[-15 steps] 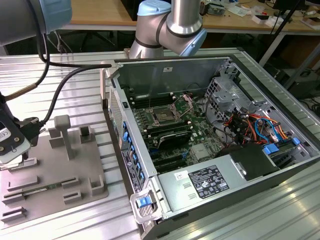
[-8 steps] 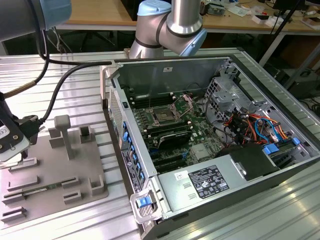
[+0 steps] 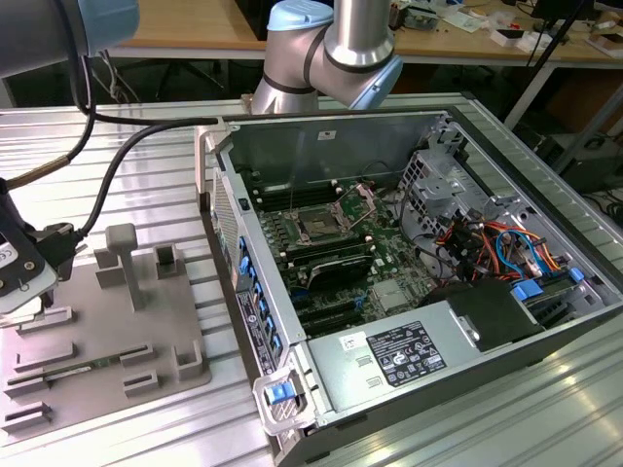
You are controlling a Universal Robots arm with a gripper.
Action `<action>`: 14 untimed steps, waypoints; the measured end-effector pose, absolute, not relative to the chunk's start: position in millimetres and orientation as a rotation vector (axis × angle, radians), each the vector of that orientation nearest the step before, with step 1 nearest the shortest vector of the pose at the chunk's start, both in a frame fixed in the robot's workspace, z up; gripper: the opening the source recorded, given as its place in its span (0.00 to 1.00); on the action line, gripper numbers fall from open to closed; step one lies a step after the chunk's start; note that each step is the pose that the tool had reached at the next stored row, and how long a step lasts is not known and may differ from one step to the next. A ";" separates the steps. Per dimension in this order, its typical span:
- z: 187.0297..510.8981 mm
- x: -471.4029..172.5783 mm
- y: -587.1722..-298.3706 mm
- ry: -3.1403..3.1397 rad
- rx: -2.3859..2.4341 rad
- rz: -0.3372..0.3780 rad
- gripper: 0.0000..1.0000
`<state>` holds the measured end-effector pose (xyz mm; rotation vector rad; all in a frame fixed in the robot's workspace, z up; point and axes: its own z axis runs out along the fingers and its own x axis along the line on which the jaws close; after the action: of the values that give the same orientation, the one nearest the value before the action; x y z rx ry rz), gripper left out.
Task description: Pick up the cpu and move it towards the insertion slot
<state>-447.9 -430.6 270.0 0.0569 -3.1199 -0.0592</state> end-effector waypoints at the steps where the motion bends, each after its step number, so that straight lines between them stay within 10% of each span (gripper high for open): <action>1: 270.7 -447.9 -430.6 -3.120 0.057 -0.059 0.55; 14: 273.9 -447.9 -430.6 -3.120 0.057 -0.059 0.55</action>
<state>-447.9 -430.6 273.9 0.0570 -3.1201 -0.0594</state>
